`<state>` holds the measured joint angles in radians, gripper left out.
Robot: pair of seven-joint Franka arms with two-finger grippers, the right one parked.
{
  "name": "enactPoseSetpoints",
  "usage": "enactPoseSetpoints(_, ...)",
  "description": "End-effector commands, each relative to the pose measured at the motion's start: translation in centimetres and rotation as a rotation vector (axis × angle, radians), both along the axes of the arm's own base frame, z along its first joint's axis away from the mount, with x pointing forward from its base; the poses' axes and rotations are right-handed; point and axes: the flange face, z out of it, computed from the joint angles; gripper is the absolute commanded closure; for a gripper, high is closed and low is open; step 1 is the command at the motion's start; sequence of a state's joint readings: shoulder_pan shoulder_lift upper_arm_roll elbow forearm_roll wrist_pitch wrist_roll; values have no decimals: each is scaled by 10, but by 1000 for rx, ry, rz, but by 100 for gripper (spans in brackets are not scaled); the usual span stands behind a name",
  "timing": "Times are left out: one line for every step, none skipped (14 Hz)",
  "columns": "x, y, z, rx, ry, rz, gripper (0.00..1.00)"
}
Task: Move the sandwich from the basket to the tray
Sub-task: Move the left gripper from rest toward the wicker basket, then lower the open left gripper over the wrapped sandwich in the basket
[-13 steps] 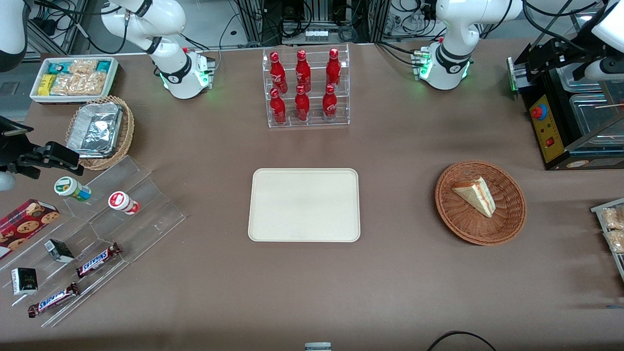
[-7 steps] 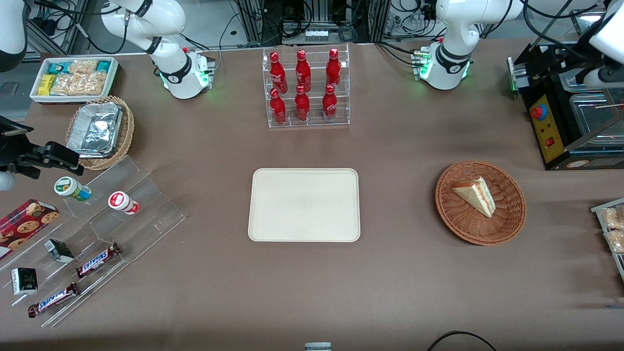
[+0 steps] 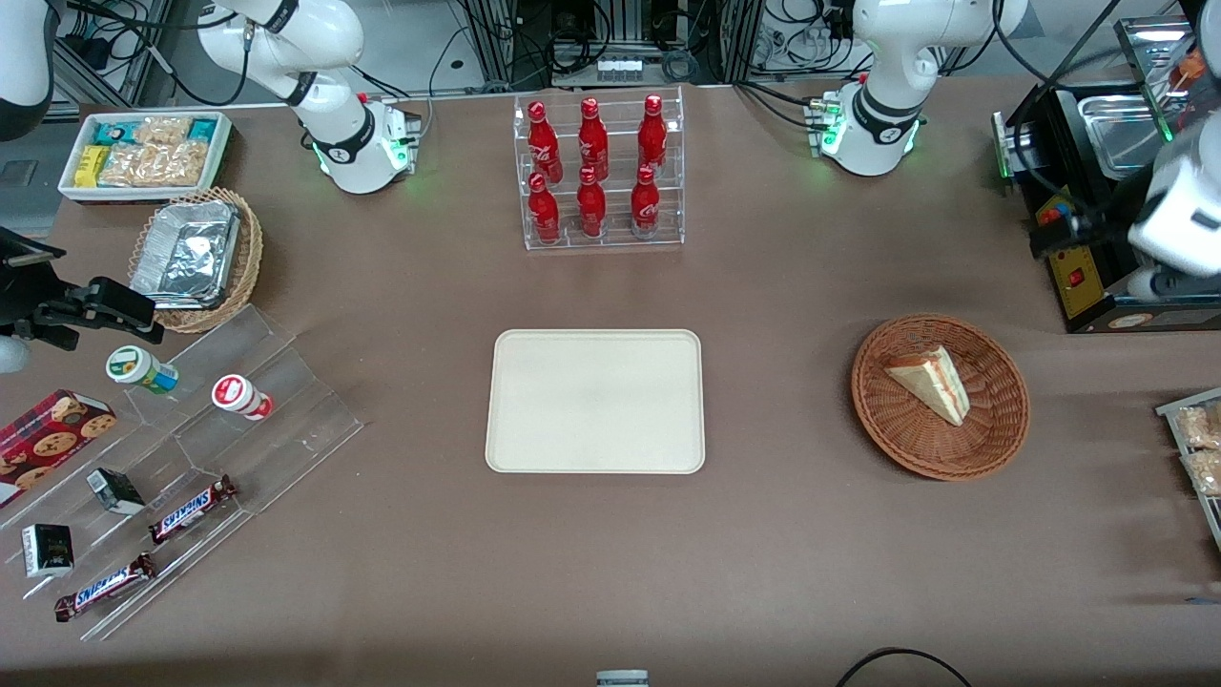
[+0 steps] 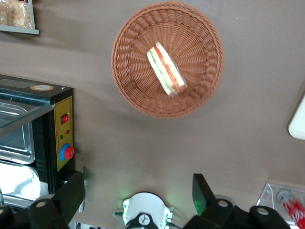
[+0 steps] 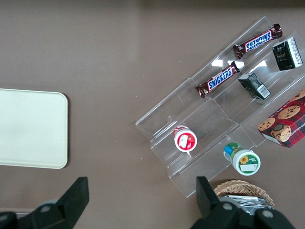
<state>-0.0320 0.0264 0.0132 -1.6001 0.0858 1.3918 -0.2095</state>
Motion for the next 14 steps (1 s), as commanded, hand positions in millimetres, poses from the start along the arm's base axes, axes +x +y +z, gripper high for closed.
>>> enactPoseSetpoints(18,5,-28,39,1,84,0)
enactPoseSetpoints(20,7,-40,37,0,93,0)
enactPoseSetpoints(21,15,-51,39,-14,141,0)
enactPoseSetpoints(21,22,-61,37,-27,211,0)
enactPoseSetpoints(22,28,-72,11,-39,270,0)
enactPoseSetpoints(22,28,-88,5,-39,301,0)
enactPoseSetpoints(23,28,-102,11,-57,358,0)
enactPoseSetpoints(23,27,-115,22,-81,432,0)
enactPoseSetpoints(25,27,-127,31,-102,489,0)
enactPoseSetpoints(25,23,-140,36,-115,522,0)
enactPoseSetpoints(23,21,-154,40,-120,545,0)
enactPoseSetpoints(20,20,-167,40,-132,562,0)
enactPoseSetpoints(19,20,-174,35,-161,586,0)
enactPoseSetpoints(15,18,-186,34,-167,603,0)
